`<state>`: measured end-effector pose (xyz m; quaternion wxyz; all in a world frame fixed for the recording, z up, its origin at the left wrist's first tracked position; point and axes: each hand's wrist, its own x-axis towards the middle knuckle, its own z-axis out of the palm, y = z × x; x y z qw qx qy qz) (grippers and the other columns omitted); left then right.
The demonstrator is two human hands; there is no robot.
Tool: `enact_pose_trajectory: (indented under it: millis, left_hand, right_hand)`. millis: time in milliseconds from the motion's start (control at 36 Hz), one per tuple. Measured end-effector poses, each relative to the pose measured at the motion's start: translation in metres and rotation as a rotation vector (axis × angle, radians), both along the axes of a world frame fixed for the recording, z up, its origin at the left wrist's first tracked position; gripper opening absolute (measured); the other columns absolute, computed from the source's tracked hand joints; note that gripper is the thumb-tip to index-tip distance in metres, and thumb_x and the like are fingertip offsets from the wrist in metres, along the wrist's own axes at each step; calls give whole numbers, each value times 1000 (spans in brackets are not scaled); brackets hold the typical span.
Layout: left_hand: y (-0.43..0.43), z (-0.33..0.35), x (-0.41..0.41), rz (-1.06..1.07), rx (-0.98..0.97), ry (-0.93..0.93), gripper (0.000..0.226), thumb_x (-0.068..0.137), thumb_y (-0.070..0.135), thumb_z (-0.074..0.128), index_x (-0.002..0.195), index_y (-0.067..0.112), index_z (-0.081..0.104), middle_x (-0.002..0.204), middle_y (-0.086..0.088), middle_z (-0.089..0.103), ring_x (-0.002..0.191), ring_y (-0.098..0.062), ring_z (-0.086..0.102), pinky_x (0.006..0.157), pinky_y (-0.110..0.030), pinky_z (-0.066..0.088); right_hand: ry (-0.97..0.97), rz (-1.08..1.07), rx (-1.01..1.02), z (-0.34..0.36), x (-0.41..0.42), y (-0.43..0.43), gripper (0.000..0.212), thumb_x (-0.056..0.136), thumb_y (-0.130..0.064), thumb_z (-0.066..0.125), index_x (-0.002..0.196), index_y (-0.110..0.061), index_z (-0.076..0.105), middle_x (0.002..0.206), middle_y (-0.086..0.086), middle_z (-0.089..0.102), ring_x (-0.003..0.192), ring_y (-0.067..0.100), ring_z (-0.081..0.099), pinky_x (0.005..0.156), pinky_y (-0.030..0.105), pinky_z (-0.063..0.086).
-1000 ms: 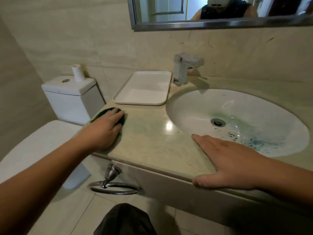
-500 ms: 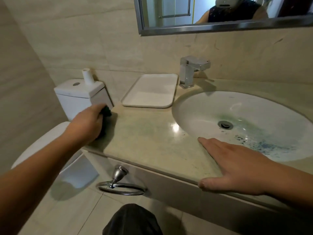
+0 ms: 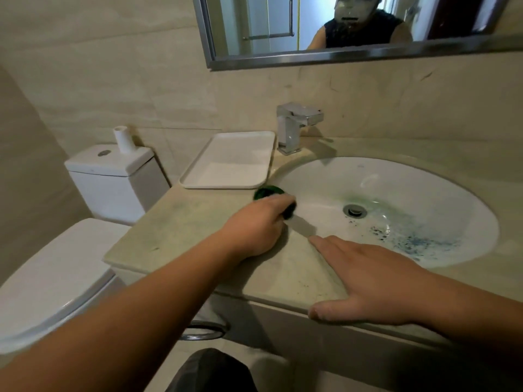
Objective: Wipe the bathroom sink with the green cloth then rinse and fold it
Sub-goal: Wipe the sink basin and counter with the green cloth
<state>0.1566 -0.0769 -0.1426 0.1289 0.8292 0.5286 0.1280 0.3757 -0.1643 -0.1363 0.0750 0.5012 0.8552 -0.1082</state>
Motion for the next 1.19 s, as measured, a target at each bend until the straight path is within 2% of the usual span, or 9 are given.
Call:
enact_pose_trajectory:
  millis: [139,306,389,639,722,833,1000,1111,1194]
  left_hand:
    - [-37,14,-8,-176,30,-61,53,107,14,49,157,32,49,159,4,55,143,-16,51,123,-34,35]
    - [-58,23,-160,337,215,-153,53,109,10,45,154,37,50,151,-4,60,126,-21,57,100,-32,40]
    - [-73,7,-195,433,94,-33,51,111,15,44,158,34,46,162,-2,49,143,-28,49,110,-35,38]
    - [-65,-3,-119,2,-54,15,59,113,25,43,166,41,25,174,22,12,161,-3,7,131,-29,4]
    - [-60,4,-43,-107,-43,-2,62,111,17,44,167,35,27,176,13,19,162,-8,14,125,-20,5]
    - [-77,15,44,-211,-36,-164,54,105,9,50,155,31,51,154,1,59,136,-17,55,112,-23,40]
    - [-101,13,-8,-327,61,-246,61,102,10,54,158,32,48,158,13,53,141,4,47,119,-11,31]
    - [-103,-6,-9,-600,126,60,56,110,28,50,164,34,35,171,17,32,157,4,24,129,-22,17]
    - [-65,-8,15,-477,192,84,49,112,31,45,161,30,42,165,6,46,151,-10,41,125,-26,28]
  right_hand:
    - [5,-12,10,5,0,-6,114,75,-95,41,160,-37,-7,165,-9,24,138,13,40,103,30,41]
    - [-17,-26,16,3,-2,-9,115,72,-99,35,160,-39,-8,168,-10,20,141,13,40,109,31,40]
    - [-39,-24,23,2,-6,-7,116,70,-100,33,159,-38,-7,167,-9,22,140,14,42,109,32,40]
    - [-11,-68,7,3,-9,-10,120,67,-99,40,161,-38,-3,169,-9,23,144,15,38,112,32,38]
    - [17,-170,8,6,-8,-12,130,63,-99,48,162,-33,-4,168,-4,29,143,20,43,109,35,41]
    - [107,-252,70,2,3,-17,126,52,-104,50,152,-29,28,146,-4,54,119,15,58,96,37,53]
    - [140,-363,-12,18,53,-22,133,55,-103,50,162,-36,7,169,-7,25,146,17,38,117,39,39]
    - [200,-406,-19,12,74,-17,111,72,-96,39,162,-39,9,170,-8,25,149,17,37,120,37,35]
    - [239,-419,15,4,77,-8,77,98,-71,36,162,-34,17,170,-6,27,151,16,33,122,34,28]
